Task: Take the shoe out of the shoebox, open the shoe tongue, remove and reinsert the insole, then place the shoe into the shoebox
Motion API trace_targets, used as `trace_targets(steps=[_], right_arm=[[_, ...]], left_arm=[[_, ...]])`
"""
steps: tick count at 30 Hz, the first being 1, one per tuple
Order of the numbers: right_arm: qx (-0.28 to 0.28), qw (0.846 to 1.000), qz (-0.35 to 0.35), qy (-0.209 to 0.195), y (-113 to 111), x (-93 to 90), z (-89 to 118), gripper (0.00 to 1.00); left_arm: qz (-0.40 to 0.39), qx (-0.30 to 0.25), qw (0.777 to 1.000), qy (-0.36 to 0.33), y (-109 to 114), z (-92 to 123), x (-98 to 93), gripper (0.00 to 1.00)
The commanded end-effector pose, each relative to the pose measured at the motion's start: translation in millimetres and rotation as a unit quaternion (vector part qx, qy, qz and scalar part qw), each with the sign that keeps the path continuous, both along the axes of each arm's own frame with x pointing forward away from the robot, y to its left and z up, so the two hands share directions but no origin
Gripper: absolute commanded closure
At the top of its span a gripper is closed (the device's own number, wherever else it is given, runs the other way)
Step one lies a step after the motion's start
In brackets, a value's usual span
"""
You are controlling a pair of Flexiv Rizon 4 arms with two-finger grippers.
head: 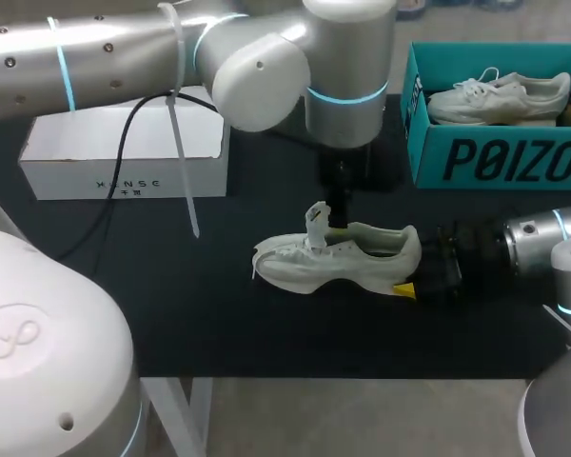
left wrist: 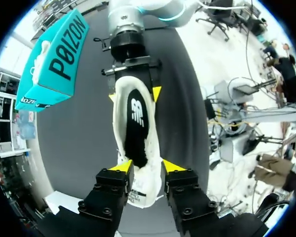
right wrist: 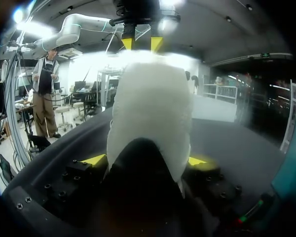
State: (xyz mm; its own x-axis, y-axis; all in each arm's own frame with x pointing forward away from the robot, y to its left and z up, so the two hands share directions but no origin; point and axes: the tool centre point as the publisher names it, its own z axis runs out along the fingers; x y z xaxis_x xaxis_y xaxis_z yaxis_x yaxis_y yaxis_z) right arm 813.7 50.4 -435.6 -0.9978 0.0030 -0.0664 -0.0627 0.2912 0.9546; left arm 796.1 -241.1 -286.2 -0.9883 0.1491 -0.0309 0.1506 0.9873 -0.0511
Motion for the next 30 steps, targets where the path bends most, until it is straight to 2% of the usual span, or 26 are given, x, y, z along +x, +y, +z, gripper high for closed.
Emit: trace_targets(steps=[1, 8, 17, 26, 30], right_arm=[[-0.001, 1.000, -0.001, 0.000, 0.9, 0.0, -5.5, 1.00], [-0.001, 1.000, -0.001, 0.000, 0.9, 0.0, -5.5, 1.00], [-0.001, 1.000, -0.001, 0.000, 0.9, 0.0, -5.5, 1.00], [-0.001, 1.000, -0.001, 0.000, 0.9, 0.0, -5.5, 1.00], [-0.001, 1.000, -0.001, 0.000, 0.9, 0.0, -5.5, 1.00]], left_arm=[[0.000, 0.008, 1.000, 0.002, -19.9, -10.9, 7.2, 1.00], [0.006, 0.011, 1.000, 0.001, -29.1, -27.3, 11.8, 1.00], [0.007, 0.015, 1.000, 0.005, -35.3, -51.7, 6.0, 1.00], [0.008, 0.031, 0.999, 0.010, -30.3, -70.2, -13.3, 1.00], [0.008, 0.037, 0.999, 0.017, -28.1, -79.3, -16.1, 1.00]])
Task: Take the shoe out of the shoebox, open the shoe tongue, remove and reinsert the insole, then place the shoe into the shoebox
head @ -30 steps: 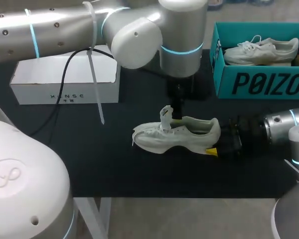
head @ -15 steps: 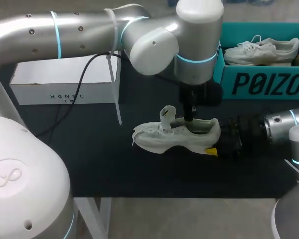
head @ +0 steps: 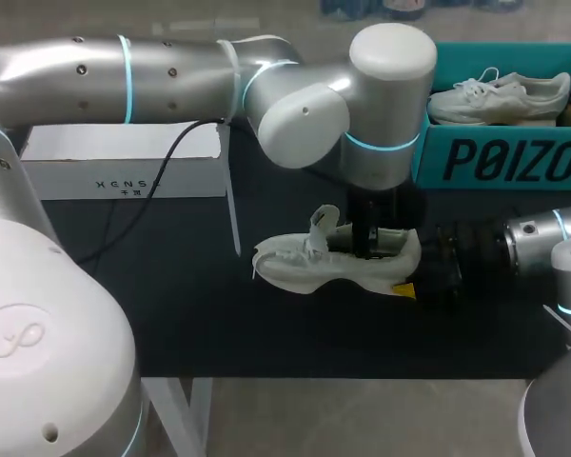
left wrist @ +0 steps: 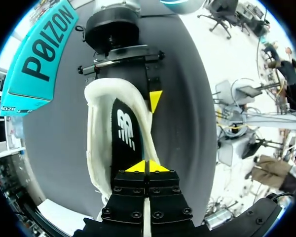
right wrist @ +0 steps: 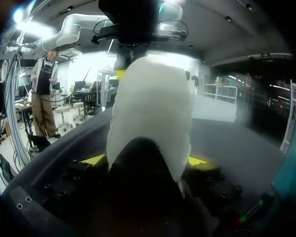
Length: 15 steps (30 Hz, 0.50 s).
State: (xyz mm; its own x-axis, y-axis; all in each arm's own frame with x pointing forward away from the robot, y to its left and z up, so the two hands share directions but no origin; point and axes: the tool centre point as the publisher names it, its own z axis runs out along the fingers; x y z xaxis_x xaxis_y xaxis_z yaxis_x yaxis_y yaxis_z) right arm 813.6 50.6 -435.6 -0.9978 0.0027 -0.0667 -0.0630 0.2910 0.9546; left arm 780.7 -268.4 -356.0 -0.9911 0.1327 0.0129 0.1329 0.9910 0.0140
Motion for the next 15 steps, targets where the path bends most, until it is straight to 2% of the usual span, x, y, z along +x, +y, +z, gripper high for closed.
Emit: trace_targets(steps=[1, 4, 6, 8, 9, 13, 15], right_arm=[[-0.001, 1.000, -0.001, 0.000, 0.8, 0.1, -5.5, 1.00], [-0.001, 1.000, -0.001, 0.000, 0.8, 0.1, -5.5, 1.00], [-0.001, 1.000, -0.001, 0.000, 0.8, 0.1, -5.5, 1.00], [-0.001, 1.000, -0.001, 0.000, 0.8, 0.1, -5.5, 1.00], [-0.001, 1.000, -0.001, 0.000, 0.8, 0.1, -5.5, 1.00], [-0.001, 1.000, -0.001, 0.000, 0.8, 0.1, -5.5, 1.00], [-0.001, 1.000, -0.001, 0.000, 0.8, 0.1, -5.5, 1.00]], left_arm=[[0.000, 0.002, 1.000, 0.000, -0.6, -10.2, -0.3, 1.00], [-0.005, 0.000, 1.000, -0.005, -1.1, -12.8, 1.9, 1.00], [-0.007, 0.001, 1.000, -0.011, -2.0, -14.2, 4.3, 0.67], [-0.008, -0.001, 1.000, -0.011, -2.9, -15.6, 6.7, 0.50], [-0.007, -0.001, 1.000, -0.011, -3.2, -16.6, 8.1, 0.39], [-0.011, 0.001, 1.000, -0.011, -3.8, -20.2, 10.8, 0.56], [-0.014, 0.002, 1.000, -0.008, -4.4, -22.3, 12.1, 0.57]])
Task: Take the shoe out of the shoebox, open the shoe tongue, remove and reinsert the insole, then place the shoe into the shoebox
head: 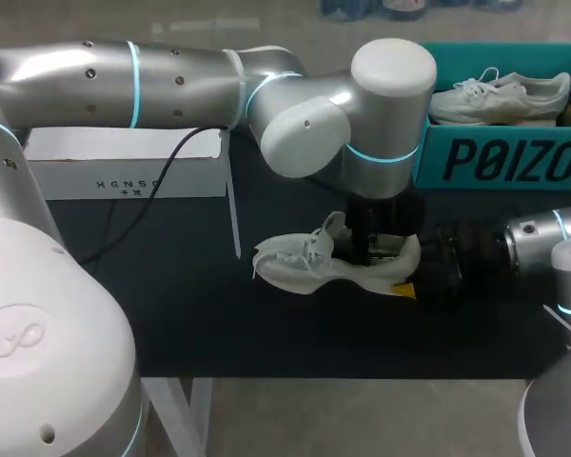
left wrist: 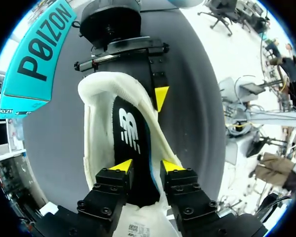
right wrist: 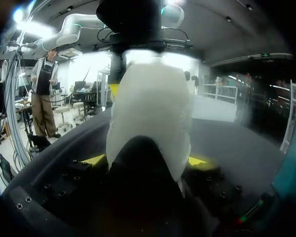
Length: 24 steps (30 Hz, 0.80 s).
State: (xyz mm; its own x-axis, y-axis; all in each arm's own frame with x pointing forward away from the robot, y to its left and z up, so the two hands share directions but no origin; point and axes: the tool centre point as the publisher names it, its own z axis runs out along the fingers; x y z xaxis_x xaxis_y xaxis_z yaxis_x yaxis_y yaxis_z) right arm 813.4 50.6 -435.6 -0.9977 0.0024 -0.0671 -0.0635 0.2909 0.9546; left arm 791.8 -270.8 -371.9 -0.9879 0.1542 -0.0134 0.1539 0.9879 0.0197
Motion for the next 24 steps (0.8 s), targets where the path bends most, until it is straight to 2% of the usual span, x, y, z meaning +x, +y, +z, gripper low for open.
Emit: trace_targets(steps=[1, 9, 14, 15, 16, 17, 18, 24], right_arm=[[-0.001, 1.000, -0.001, 0.001, 0.7, 0.3, -5.5, 1.00], [-0.001, 1.000, -0.001, 0.001, 0.7, 0.3, -5.5, 1.00], [-0.001, 1.000, -0.001, 0.001, 0.7, 0.3, -5.5, 1.00], [-0.001, 1.000, -0.001, 0.001, 0.7, 0.3, -5.5, 1.00], [-0.001, 1.000, -0.001, 0.001, 0.7, 0.3, -5.5, 1.00], [-0.001, 1.000, -0.001, 0.001, 0.7, 0.3, -5.5, 1.00], [-0.001, 1.000, -0.001, 0.001, 0.7, 0.3, -5.5, 1.00], [-0.001, 1.000, -0.001, 0.001, 0.7, 0.3, -5.5, 1.00]], left_arm=[[-0.003, 0.002, 1.000, 0.006, -2.5, -7.6, 1.6, 0.57], [-0.009, -0.001, 1.000, -0.002, -2.8, -23.2, 12.7, 0.54], [-0.018, -0.005, 1.000, -0.018, -7.9, -46.7, 22.9, 0.53], [-0.023, 0.001, 0.999, -0.025, -10.1, -53.1, 23.5, 0.55], [-0.027, 0.003, 0.999, -0.030, -11.9, -59.0, 23.5, 0.62], [-0.029, 0.003, 0.999, -0.032, -13.6, -64.2, 23.3, 0.84], [-0.035, 0.007, 0.999, -0.036, -14.9, -69.0, 23.0, 1.00], [-0.043, -0.004, 0.998, -0.054, -13.3, -65.7, 19.6, 1.00]])
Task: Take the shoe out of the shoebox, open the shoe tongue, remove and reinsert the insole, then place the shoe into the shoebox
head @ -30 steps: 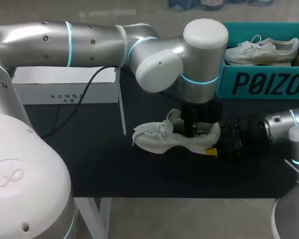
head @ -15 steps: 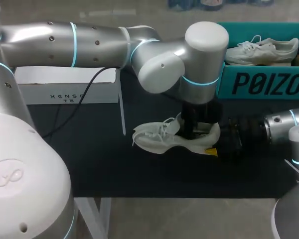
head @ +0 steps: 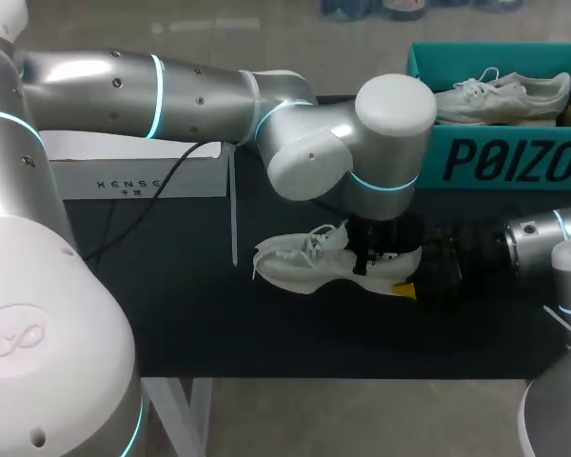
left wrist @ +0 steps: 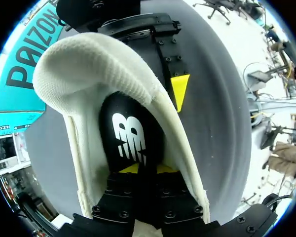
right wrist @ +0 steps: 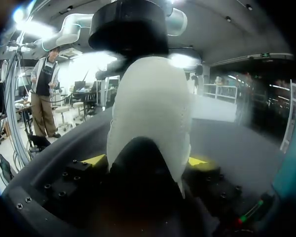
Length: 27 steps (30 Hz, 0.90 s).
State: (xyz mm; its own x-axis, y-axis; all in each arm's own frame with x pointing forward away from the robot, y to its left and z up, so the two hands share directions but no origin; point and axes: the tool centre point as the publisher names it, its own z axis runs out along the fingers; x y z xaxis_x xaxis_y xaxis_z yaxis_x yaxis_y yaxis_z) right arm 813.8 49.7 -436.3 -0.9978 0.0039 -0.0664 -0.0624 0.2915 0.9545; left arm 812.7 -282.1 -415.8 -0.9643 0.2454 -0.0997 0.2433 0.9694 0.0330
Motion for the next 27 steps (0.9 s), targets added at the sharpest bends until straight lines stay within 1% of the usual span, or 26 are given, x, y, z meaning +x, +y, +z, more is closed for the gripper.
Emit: trace_targets(steps=[1, 11, 27], right_arm=[[0.000, 1.000, 0.000, 0.000, 1.6, -0.1, -4.8, 1.00], [0.000, 1.000, 0.000, 0.000, 1.6, -0.1, -4.8, 1.00], [0.000, 1.000, 0.000, 0.000, 1.6, -0.1, -4.8, 1.00]], left_arm=[[0.005, -0.001, 1.000, -0.016, -1.0, -19.3, -1.3, 1.00], [0.020, -0.005, 0.998, -0.066, 1.8, 7.2, -3.4, 1.00], [0.033, -0.028, 0.992, -0.116, 0.0, 50.1, -5.9, 1.00]])
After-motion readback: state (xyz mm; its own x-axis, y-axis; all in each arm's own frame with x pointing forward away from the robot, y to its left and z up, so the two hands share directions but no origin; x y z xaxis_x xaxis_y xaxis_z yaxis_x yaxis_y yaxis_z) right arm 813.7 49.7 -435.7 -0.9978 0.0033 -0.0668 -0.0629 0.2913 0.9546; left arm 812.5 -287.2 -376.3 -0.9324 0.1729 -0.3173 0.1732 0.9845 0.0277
